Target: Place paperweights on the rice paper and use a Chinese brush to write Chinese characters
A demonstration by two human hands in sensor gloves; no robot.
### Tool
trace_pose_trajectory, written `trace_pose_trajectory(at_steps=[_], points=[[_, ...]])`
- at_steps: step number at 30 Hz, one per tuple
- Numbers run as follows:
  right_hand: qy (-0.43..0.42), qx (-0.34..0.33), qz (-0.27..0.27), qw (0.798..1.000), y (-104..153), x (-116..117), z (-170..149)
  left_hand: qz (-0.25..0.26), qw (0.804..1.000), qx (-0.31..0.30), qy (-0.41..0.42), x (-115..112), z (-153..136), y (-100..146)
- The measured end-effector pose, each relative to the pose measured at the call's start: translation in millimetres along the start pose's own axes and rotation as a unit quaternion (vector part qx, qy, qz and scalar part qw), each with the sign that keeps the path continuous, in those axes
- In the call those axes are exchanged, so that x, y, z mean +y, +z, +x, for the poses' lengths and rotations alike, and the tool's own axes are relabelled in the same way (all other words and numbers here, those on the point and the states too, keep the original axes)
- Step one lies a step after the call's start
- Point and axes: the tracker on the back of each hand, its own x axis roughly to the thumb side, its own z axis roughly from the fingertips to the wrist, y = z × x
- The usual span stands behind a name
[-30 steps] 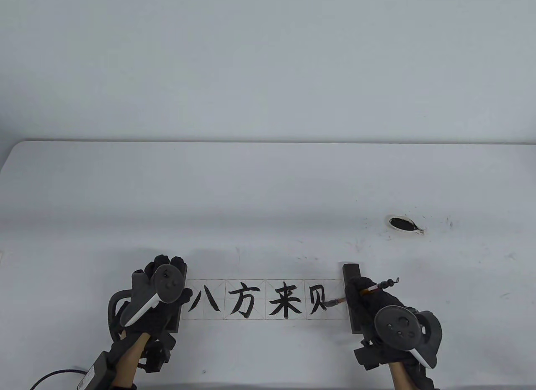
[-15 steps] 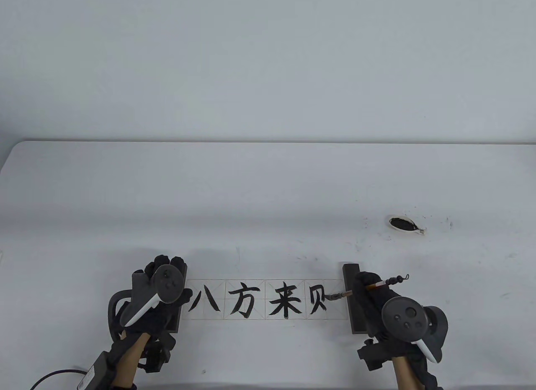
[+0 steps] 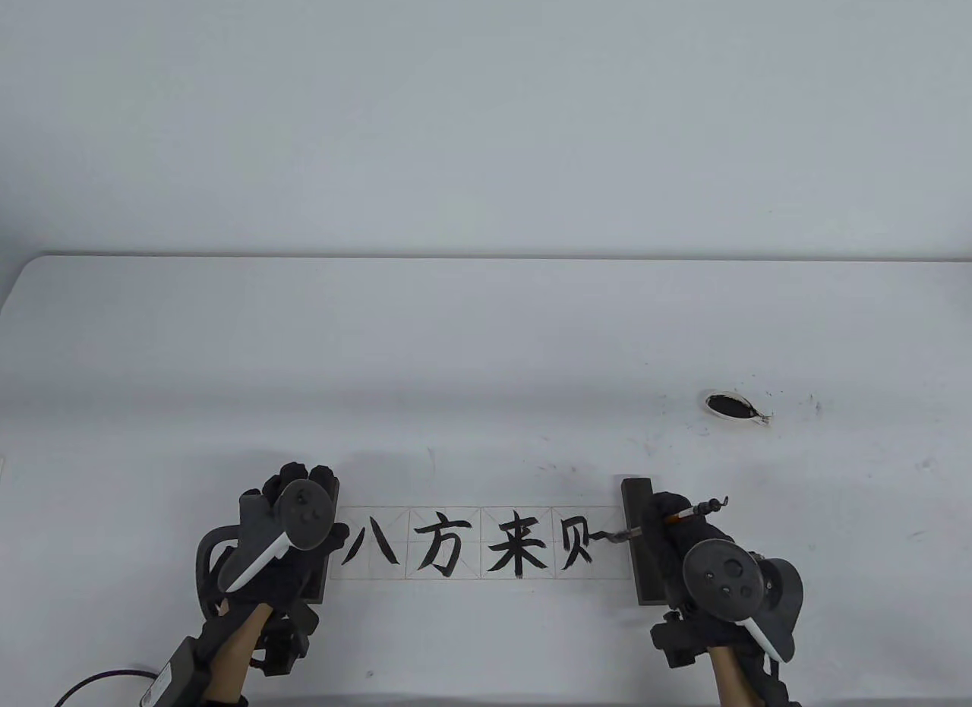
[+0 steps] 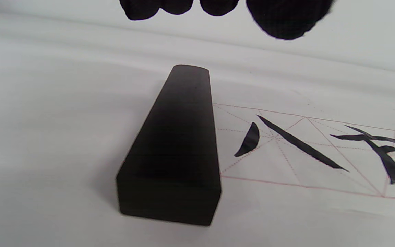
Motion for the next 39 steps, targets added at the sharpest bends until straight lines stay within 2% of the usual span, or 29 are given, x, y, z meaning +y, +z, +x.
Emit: trace_pose_trajectory(at_steps=[6, 12, 19, 39], points=[[0.035, -0.004, -0.014, 0.999, 2, -1, 5, 0.0, 1.0, 0.0, 0.0, 0, 0, 0], [-0.007, -0.006, -0.061, 0.998, 4, -5, 4, -0.002, 1.0, 0.0, -0.001, 0, 0, 1], [-0.002, -0.011, -0.037, 0.999, 2, 5, 4, -0.002, 1.0, 0.0, -0.001, 0, 0, 1], [0.003, -0.007, -0.008, 1.0, 0, 5, 5, -0.003, 1.0, 0.0, 0.0, 0, 1, 0]])
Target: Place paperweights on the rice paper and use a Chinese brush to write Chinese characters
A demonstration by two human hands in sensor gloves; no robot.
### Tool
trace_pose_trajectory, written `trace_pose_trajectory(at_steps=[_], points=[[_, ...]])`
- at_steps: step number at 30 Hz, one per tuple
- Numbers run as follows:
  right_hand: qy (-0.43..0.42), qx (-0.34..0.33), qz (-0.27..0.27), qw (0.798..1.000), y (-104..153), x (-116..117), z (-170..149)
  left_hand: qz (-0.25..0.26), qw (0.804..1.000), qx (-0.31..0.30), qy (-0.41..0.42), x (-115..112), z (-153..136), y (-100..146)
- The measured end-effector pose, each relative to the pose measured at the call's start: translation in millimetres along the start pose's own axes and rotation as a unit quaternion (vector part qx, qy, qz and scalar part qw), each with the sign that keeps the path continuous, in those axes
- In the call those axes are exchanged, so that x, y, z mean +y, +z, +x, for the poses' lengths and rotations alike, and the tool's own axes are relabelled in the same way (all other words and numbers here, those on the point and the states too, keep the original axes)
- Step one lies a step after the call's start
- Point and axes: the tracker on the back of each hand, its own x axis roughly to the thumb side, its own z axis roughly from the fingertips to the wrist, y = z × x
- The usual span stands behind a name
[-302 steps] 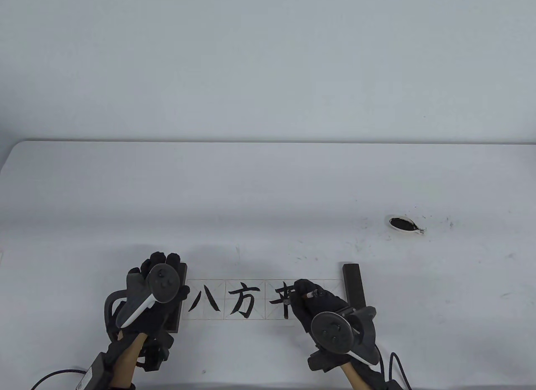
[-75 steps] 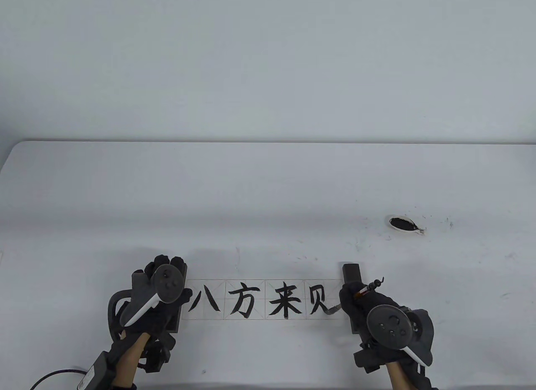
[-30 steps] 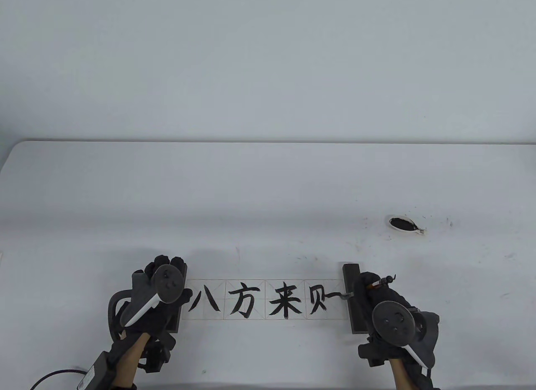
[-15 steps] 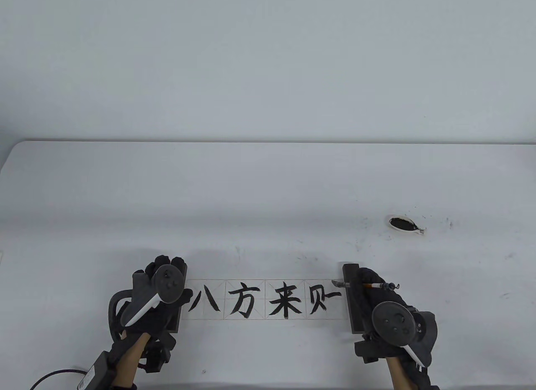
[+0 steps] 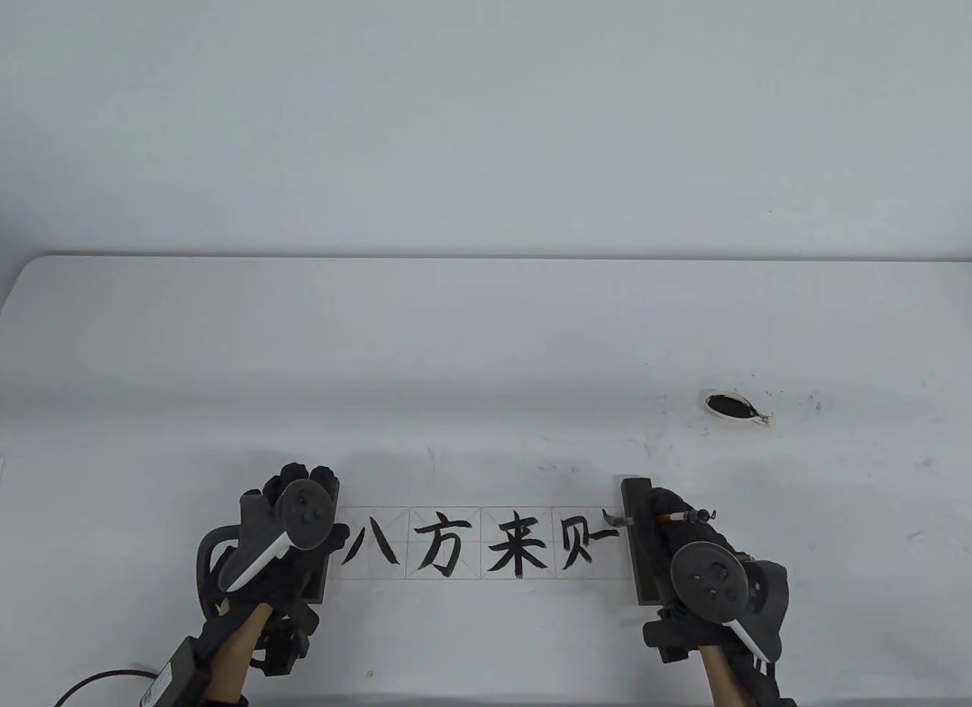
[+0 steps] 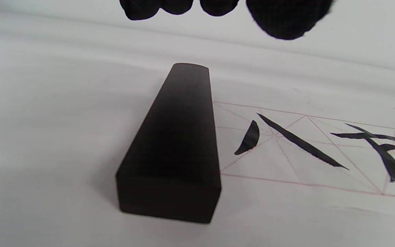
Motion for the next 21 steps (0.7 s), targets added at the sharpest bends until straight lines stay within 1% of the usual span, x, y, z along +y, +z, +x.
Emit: trace_pose_trajectory(at_steps=[14, 21], points=[[-0.004, -0.018, 0.029, 0.999, 1.5, -8.4, 4.5, -0.001, 1.0, 0.0, -0.001, -0.6, -0.1, -0.6], [-0.007, -0.029, 0.041, 0.999, 2.9, -6.9, 7.3, -0.002, 1.0, 0.001, 0.0, -1.0, -0.5, -0.7]])
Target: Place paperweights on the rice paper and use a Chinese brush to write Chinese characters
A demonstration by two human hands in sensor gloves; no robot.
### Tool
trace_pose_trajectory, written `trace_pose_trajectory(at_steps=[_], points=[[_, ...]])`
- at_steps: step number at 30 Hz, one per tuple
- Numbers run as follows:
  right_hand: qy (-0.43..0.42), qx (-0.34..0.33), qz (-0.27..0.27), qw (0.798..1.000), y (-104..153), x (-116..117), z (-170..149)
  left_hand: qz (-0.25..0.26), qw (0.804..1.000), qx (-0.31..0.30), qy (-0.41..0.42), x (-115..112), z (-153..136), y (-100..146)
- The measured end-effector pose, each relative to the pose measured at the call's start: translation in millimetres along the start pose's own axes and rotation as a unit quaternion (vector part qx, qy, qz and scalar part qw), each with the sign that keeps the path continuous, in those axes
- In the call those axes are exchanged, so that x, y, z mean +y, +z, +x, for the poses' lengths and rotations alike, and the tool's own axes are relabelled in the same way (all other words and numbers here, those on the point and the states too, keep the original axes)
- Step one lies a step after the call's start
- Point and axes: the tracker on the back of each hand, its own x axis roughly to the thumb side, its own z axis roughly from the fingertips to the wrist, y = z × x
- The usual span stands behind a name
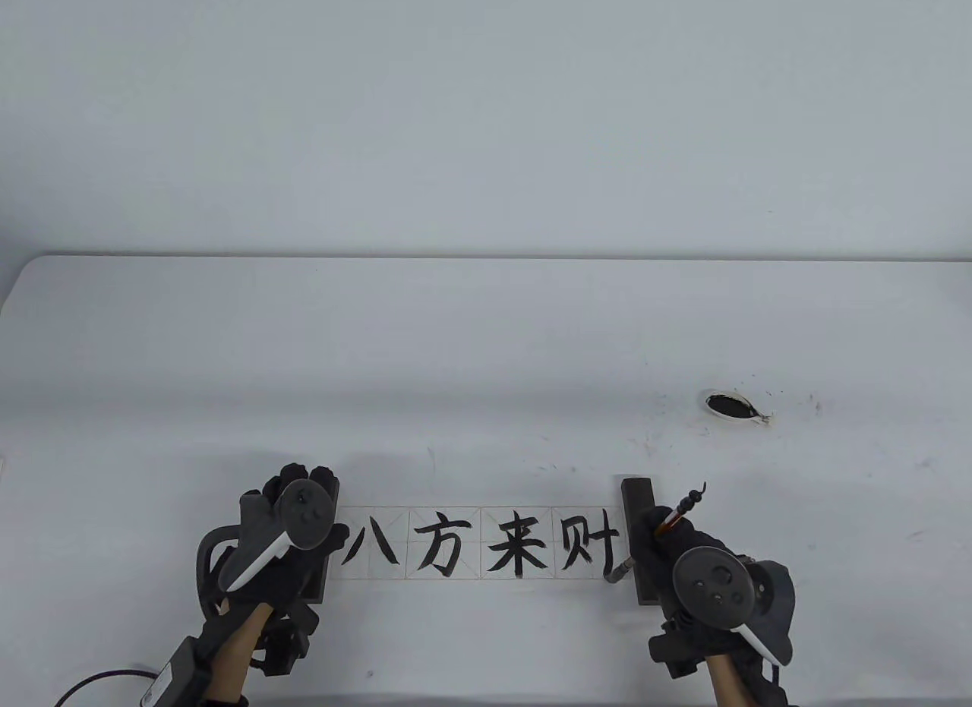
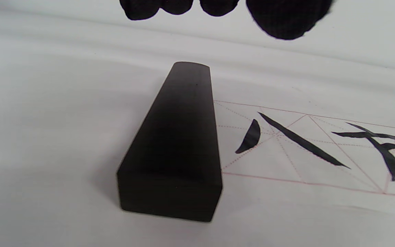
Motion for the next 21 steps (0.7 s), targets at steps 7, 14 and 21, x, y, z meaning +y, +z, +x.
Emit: trace_pose_trajectory(at_steps=[7, 14, 21], points=[[-0.077, -0.013, -0.064, 0.995, 2.7, -2.7, -2.6, 0.0, 1.0, 0.0, 0.0, 0.0, -0.1, -0.1], [0.002, -0.018, -0.055, 0.998, 3.3, 2.0, 1.5, 0.001, 1.0, 0.0, 0.0, -0.4, -0.4, -0.7], [0.016, -0.02, -0.048, 0.999, 3.2, 3.6, 3.4, 0.001, 1.0, 0.0, 0.0, -0.6, -0.5, -0.9]])
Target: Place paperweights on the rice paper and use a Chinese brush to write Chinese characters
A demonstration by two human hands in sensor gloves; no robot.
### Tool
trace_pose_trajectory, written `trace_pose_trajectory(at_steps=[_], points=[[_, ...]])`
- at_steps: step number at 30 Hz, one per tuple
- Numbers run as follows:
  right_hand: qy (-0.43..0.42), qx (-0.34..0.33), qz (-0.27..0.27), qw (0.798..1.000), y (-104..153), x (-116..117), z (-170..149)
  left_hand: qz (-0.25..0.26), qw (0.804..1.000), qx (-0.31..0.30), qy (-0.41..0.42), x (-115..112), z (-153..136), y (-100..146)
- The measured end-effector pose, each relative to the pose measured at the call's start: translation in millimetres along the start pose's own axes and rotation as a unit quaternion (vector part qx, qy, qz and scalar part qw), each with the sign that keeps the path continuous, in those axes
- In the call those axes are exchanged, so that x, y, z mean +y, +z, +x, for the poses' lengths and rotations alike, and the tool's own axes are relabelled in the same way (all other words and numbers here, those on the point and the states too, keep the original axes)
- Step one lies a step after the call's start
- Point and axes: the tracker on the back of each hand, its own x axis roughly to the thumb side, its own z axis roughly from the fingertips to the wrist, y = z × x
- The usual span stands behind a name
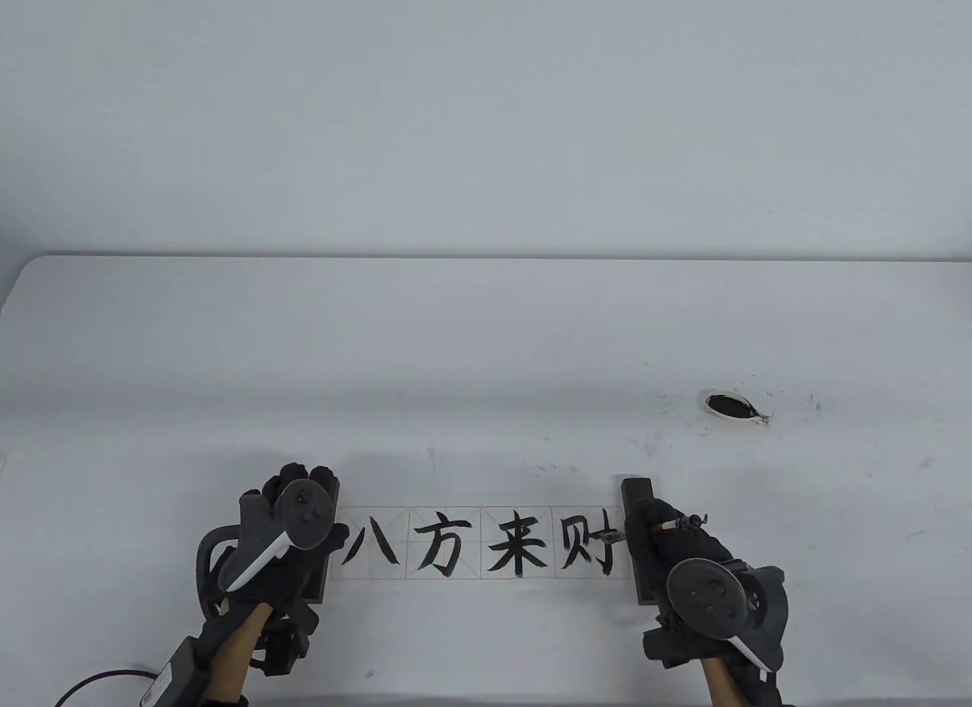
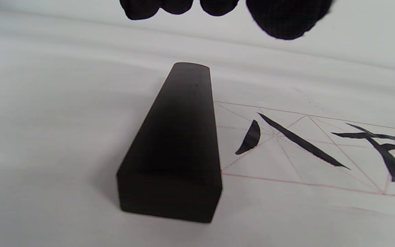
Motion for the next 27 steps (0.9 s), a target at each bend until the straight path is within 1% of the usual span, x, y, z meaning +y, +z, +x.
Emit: trace_pose_trajectory(at_steps=[6, 13, 15, 19, 27], points=[[0.004, -0.006, 0.023, 1.0, -1, 3, 2, 0.0, 1.0, 0.0, 0.0, 0, 0, 0], [-0.028, -0.011, 0.046, 0.998, -1, 4, 1, 0.0, 1.0, 0.0, 0.0, 0, 0, 0], [-0.048, -0.013, 0.054, 0.997, -2, 2, 1, 0.0, 1.0, 0.0, 0.0, 0, 0, 0], [-0.122, -0.006, 0.051, 0.991, -2, -2, -2, 0.003, 1.0, 0.0, 0.003, 0, -1, -1], [-0.157, 0.008, 0.023, 0.987, -2, -9, -10, 0.007, 1.0, -0.002, 0.004, 0, -1, -1]])
